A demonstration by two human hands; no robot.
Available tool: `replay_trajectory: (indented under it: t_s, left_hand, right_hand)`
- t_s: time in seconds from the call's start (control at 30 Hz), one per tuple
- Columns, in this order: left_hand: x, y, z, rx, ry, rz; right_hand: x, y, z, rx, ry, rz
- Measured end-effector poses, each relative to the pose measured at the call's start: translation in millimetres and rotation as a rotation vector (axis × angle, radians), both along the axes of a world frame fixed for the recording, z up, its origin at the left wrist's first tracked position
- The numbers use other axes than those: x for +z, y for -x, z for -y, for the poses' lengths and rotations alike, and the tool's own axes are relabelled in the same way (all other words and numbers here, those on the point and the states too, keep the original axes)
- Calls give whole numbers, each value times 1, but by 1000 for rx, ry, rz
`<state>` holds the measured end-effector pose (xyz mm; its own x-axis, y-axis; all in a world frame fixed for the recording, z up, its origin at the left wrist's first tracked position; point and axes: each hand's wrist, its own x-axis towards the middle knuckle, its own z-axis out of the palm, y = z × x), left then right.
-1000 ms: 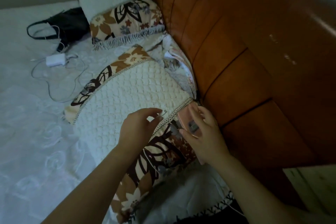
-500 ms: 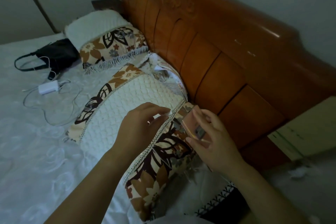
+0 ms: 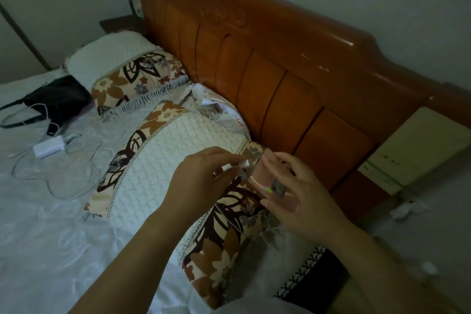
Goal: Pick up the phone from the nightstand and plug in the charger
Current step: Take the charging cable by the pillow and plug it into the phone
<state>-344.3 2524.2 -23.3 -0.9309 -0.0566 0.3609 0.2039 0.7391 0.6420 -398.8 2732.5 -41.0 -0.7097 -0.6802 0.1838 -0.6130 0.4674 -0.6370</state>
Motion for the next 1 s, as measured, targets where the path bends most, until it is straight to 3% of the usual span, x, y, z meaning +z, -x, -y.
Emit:
replay_trajectory:
  t_s: [0.43,0.63,1.0]
  left_hand:
    - [6,10,-13,-65,73,70]
    - [10,19,-17,-102,153,85]
    - [9,27,-24,-76,234,123]
  right_hand:
    - [2,2,-16,30,-55,-24]
    - [3,12,-28,-35,-63,57]
    - [8,33,-31,22,-123,-28]
